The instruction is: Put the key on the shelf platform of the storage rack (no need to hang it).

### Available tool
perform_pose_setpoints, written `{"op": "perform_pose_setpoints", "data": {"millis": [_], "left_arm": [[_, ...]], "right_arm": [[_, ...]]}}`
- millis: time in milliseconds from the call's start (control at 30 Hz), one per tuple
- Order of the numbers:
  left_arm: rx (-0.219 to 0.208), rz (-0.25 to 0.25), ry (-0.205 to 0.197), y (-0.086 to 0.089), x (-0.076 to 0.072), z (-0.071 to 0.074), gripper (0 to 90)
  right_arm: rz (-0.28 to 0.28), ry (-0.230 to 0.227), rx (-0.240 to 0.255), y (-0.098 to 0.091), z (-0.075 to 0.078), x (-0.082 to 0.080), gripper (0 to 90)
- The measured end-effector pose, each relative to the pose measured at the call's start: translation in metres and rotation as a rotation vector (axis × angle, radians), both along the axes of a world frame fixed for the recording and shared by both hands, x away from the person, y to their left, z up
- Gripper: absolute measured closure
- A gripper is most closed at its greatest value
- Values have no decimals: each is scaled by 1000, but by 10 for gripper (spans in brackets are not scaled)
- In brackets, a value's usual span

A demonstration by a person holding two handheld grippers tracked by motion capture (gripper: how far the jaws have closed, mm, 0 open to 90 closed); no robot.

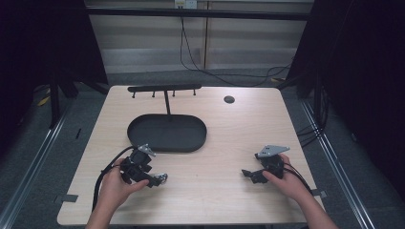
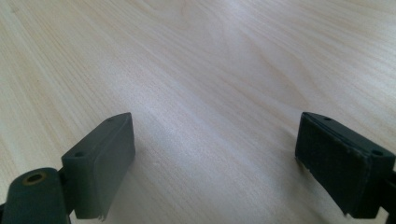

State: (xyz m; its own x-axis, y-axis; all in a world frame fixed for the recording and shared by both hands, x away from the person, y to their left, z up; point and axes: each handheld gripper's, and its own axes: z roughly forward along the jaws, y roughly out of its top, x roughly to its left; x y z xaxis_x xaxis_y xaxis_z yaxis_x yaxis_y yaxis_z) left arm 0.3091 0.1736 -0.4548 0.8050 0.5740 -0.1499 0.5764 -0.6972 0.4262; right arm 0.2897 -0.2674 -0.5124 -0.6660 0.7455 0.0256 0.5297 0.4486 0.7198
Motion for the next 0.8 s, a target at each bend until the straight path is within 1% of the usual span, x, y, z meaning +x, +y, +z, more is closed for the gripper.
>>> {"op": "perform_pose_setpoints", "data": {"millis": [33,67,100,133,200,233,267,333,367,400,433,467,567,600,633,667,700,733,800], "left_arm": [[0,0,0,0,0,0,315],[15,-9,5,-3,2,-1,332],[34,-7,5,-4,2,-2,343],[51,-12,-1,-5,3,-3,346],[54,-10,0,-5,3,-4,374],[47,-8,5,-6,5,-5,377],[49,-4,-7,-6,5,-4,381],[47,-10,-10,-7,5,-4,420],[35,-20,-27,-8,4,-3,430],[42,-26,-26,-9,4,-2,434],[46,-24,-24,-10,4,-2,452],[51,-27,-10,-11,5,-3,461],[87,-30,15,-15,6,-5,468],[94,-32,15,-16,6,-6,472],[98,-42,24,-17,6,-6,489],[105,-50,20,-19,5,-6,515],[115,-55,17,-20,5,-6,518],[123,-63,22,-22,5,-6,534],[136,-66,26,-25,5,-7,547]], "right_arm": [[0,0,0,0,0,0,114],[0,0,0,0,0,0,113],[0,0,0,0,0,0,113],[0,0,0,0,0,0,113],[0,0,0,0,0,0,113],[-1,0,0,0,0,0,113],[0,0,0,0,0,0,113],[-1,0,0,0,0,0,113],[-1,0,0,0,0,0,113],[-1,0,0,0,0,0,113],[0,0,0,0,0,0,113],[-1,0,0,0,0,0,113],[-1,0,0,0,0,0,113],[-1,0,0,0,0,0,113],[0,0,0,0,0,0,113],[-1,0,0,0,0,0,113],[0,0,0,0,0,0,113],[-1,0,0,0,0,0,113],[0,0,0,0,0,0,113]]}}
